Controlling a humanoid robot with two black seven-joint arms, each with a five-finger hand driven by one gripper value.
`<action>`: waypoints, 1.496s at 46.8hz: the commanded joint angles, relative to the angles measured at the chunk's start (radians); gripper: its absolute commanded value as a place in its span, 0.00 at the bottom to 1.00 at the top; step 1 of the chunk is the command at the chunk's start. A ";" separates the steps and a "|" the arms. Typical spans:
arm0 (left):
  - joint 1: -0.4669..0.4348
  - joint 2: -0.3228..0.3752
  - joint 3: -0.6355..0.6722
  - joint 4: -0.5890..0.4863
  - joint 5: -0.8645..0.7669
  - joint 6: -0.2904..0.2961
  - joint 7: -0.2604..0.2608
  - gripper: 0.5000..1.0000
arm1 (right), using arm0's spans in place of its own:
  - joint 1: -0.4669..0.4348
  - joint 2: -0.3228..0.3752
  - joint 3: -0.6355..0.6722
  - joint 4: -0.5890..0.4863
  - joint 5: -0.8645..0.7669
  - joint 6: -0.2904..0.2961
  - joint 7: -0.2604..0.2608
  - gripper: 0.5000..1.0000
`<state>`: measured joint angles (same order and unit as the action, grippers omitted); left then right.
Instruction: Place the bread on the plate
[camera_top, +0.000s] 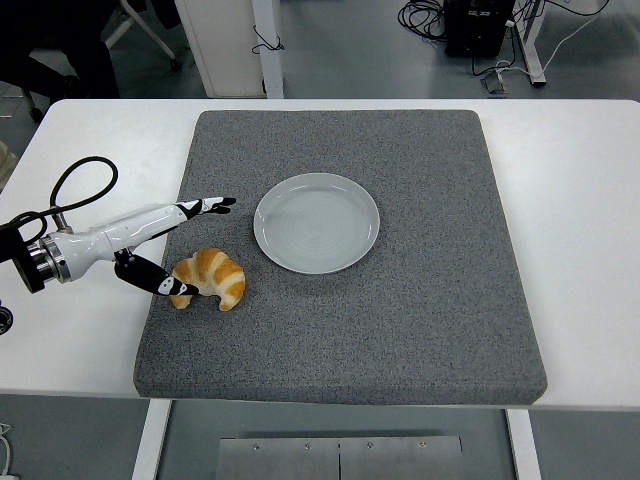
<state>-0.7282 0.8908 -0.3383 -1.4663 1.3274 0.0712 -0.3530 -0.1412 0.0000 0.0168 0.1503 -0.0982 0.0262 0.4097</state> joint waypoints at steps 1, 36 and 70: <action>0.007 -0.012 0.013 0.009 0.019 0.016 0.000 0.87 | 0.000 0.000 0.002 0.000 0.000 0.000 0.000 1.00; 0.036 -0.087 0.028 0.095 0.022 0.056 0.002 0.87 | 0.000 0.000 0.000 0.000 0.000 0.000 0.000 1.00; 0.050 -0.128 0.028 0.138 0.022 0.068 -0.004 0.47 | 0.000 0.000 0.000 0.000 0.000 0.000 0.001 1.00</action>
<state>-0.6781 0.7624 -0.3098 -1.3292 1.3498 0.1398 -0.3559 -0.1411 0.0000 0.0168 0.1503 -0.0982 0.0259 0.4099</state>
